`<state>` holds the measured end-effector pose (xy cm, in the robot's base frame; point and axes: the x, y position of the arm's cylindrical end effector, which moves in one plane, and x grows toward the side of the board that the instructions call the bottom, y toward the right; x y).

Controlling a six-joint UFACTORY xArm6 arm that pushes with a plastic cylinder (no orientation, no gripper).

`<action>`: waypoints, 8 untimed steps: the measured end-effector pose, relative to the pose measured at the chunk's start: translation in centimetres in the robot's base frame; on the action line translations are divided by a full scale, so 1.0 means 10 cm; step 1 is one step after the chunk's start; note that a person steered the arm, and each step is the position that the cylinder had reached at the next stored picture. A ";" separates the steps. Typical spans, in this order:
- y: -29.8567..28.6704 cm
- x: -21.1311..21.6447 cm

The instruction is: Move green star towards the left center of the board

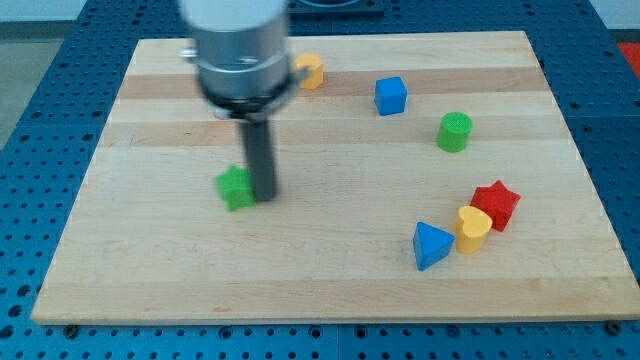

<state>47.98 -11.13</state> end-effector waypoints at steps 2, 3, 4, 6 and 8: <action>0.00 0.37; -0.36 0.15; -0.36 -0.40; 0.43 -0.80; -0.01 -1.23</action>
